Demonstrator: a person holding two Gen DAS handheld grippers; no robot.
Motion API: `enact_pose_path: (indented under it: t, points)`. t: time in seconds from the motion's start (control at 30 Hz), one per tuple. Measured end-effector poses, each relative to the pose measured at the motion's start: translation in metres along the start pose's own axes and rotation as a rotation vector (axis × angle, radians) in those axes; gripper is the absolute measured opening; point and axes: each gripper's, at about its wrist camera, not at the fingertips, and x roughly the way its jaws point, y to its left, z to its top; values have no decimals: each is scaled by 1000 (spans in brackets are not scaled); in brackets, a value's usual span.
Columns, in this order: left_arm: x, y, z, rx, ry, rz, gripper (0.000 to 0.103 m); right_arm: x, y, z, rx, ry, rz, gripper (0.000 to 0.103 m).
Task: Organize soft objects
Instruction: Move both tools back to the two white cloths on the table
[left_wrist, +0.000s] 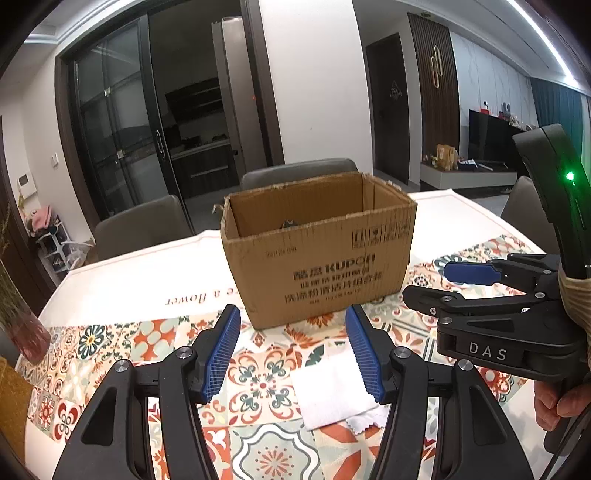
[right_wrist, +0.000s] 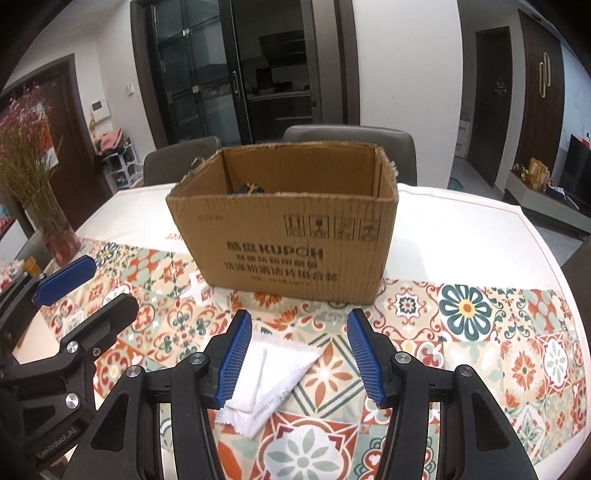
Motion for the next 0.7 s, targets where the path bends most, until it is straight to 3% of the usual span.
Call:
enact_pose_path:
  t: [0.7]
  points:
    - [37, -11, -47, 42, 112, -45, 58, 46, 8, -31, -139, 68, 40, 55]
